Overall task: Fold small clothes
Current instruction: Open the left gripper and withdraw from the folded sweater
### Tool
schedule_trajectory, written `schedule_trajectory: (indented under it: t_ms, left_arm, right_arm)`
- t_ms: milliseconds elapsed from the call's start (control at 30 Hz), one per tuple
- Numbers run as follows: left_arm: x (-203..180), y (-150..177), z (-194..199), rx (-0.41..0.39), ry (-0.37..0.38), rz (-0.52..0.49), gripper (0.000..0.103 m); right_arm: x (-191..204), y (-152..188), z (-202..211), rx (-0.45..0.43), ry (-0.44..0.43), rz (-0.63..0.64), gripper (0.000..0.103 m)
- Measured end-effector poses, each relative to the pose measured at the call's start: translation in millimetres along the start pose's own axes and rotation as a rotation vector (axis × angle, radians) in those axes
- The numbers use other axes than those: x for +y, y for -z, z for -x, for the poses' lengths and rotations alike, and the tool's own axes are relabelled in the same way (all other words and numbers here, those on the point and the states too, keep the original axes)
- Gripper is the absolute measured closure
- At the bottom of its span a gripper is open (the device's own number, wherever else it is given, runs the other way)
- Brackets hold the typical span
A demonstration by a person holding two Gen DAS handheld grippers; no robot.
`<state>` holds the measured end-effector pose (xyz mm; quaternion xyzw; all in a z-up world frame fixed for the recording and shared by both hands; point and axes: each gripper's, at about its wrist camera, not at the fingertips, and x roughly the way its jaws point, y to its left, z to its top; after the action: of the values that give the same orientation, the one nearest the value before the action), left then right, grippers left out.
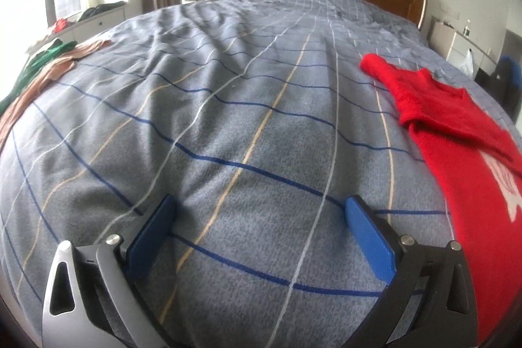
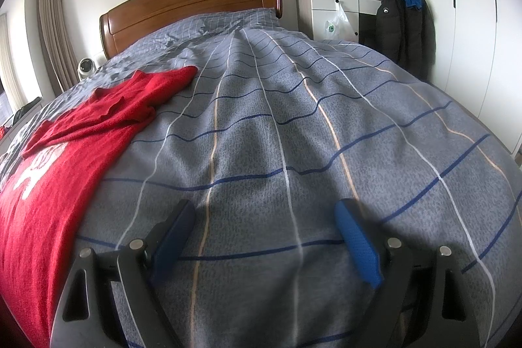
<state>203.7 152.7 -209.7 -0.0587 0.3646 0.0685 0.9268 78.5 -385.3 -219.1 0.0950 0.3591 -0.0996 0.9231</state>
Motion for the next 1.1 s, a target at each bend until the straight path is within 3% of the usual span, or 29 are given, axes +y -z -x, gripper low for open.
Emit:
schedule_trajectory:
  t_ms: [1100]
  left_arm:
    - [-1.6,0.1,1.5,0.004,-0.019,-0.018,0.0]
  right_arm:
    - [1.1,-0.3,0.3,0.0,0.004,0.003,0.016]
